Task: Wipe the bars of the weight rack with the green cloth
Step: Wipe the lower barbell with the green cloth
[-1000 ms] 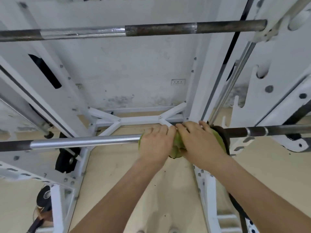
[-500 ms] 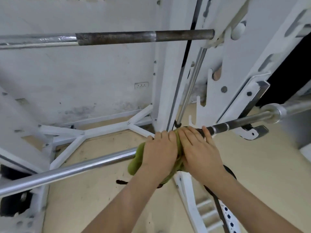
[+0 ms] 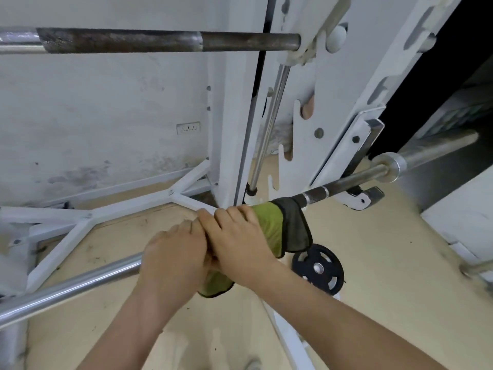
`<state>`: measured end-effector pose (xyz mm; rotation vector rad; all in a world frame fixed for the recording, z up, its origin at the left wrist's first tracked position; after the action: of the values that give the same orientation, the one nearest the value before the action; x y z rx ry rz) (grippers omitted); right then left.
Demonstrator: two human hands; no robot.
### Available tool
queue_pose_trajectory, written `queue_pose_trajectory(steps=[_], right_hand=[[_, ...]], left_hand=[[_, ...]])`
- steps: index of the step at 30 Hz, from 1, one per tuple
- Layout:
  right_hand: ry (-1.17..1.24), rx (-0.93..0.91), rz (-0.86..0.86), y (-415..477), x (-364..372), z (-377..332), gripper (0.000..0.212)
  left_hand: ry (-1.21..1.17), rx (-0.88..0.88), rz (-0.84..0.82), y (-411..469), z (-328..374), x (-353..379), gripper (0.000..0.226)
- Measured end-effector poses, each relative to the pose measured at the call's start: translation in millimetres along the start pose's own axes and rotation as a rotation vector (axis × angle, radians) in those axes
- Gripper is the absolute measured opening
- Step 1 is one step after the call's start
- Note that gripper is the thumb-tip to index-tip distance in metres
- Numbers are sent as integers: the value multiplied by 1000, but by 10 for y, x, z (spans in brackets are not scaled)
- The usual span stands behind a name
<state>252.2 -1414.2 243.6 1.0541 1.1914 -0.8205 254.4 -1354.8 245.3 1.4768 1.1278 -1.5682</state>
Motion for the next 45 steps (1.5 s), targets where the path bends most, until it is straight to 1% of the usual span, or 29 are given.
queue_pose_trajectory(steps=[2, 3, 4, 5, 7, 9, 11, 13, 16, 18, 19, 21, 22, 25, 27, 29, 32, 34, 35, 37, 39, 40, 41, 43, 45], right_hand=[[7, -56, 25, 87, -13, 20, 65], [-2, -87, 28, 101, -16, 57, 60], [-15, -118, 33, 94, -22, 117, 54], [-26, -139, 36, 74, -25, 215, 49], [-50, -141, 29, 11, -16, 554, 45], [-73, -104, -1, -65, 1, 1040, 42], [-97, -41, -50, -147, 21, 1568, 40], [-109, 21, -142, -199, 31, 2020, 38], [-118, 95, -235, -226, 1, 2361, 33], [-122, 130, -280, -200, 20, 2304, 32], [-112, 120, -316, -168, 59, 2164, 36], [-58, 26, -336, -76, 147, 1715, 48], [-32, -36, -313, -26, 153, 1470, 49], [36, -163, -195, 91, 38, 1029, 39], [55, -199, -152, 61, -3, 1093, 40], [12, -193, -124, -83, 30, 1428, 37], [-121, -28, -51, -286, 12, 2159, 28], [-157, 72, -66, -347, 33, 2406, 27], [-128, 111, -91, -348, 52, 2391, 29], [-65, 153, -75, -286, 21, 2120, 35], [-38, 106, -84, -200, 58, 1614, 46], [-14, 72, -67, -164, 64, 1374, 47], [12, 38, -35, -132, 54, 1208, 44], [-2, -58, 26, -116, 11, 1147, 37], [-61, -154, 32, -224, 1, 1412, 37]], left_hand=[[-180, 9, 21, -49, -52, -30, 21], [-259, 14, -2, -50, -62, -6, 21], [-320, 13, 14, -70, -62, -58, 23], [-360, 9, 58, -94, -63, -127, 25], [-386, -19, 157, -124, -13, -273, 27], [-421, -59, 194, -93, 118, -335, 25], [-349, -60, 189, 43, 395, -294, 33], [-243, -84, 198, 190, 656, -193, 42], [-172, -206, 229, 301, 747, -109, 35], [-162, -244, 271, 288, 737, -131, 38], [-167, -251, 281, 290, 726, -140, 41], [-202, -250, 258, 344, 701, -94, 47], [-209, -252, 250, 364, 692, -79, 47], [-203, -289, 275, 387, 656, -91, 44], [-194, -337, 273, 408, 618, -98, 44], [-179, -369, 247, 443, 600, -87, 53], [-97, -368, 234, 465, 597, -115, 58], [-52, -360, 255, 469, 600, -122, 59], [-40, -346, 266, 475, 616, -110, 60], [-23, -315, 271, 496, 639, -110, 57], [3, -291, 278, 510, 619, -77, 52], [14, -286, 266, 514, 615, -85, 53], [12, -279, 259, 522, 607, -61, 53], [-10, -245, 309, 533, 622, -96, 53], [0, -217, 303, 577, 628, -50, 54]])
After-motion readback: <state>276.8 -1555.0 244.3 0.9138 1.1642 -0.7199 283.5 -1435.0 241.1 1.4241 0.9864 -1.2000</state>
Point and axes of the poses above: each hand's wrist, its own y-axis towards the middle knuckle, its own x-axis out of the palm, z = x × y, the point moved 10 cm from there along y, towards the middle knuckle, and after that the axes turned 4 degrees about -z, right-handed, at the moved point
